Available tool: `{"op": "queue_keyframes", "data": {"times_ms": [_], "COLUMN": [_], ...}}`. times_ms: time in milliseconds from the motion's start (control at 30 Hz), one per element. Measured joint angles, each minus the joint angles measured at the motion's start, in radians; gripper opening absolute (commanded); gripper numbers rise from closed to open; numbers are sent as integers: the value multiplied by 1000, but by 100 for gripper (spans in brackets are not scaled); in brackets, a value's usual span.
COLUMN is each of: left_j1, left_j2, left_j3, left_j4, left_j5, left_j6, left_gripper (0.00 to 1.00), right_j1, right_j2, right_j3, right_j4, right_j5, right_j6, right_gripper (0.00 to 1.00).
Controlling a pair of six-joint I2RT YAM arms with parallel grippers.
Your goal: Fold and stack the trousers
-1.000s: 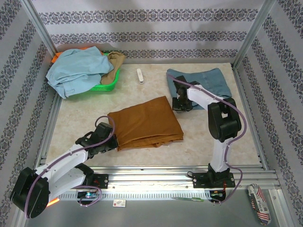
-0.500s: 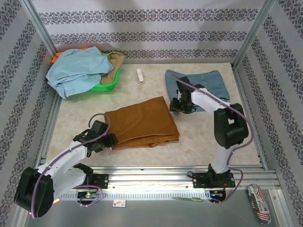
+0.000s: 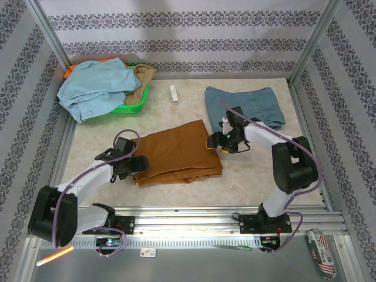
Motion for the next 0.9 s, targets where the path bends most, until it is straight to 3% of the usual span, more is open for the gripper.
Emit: {"op": "queue_keyframes", "data": {"times_ms": [167,333,433,567,900], "left_j1": [14,33,39,39,35], "left_j2": [34,25,2,-23,-159], "left_j3": [0,-11,-20,-21,109], "left_j4": [49,90,112,117,22], "left_j5": [45,90,119,142,211], "left_j6": [18,37,42,45,44], "left_gripper": [56,19,0,0,0], "right_j1": [20,25,24,23,17], "right_j2": [48,54,23,-70,-272], "right_j3": [-34,-70,-100,-123,-82], "right_j4": [53,105,131,131,61], "right_j5": [-64,-132,-159,-167,-158], "right_j6": [0,14,34,60,91], "right_gripper": [60,37,13,0,0]}}
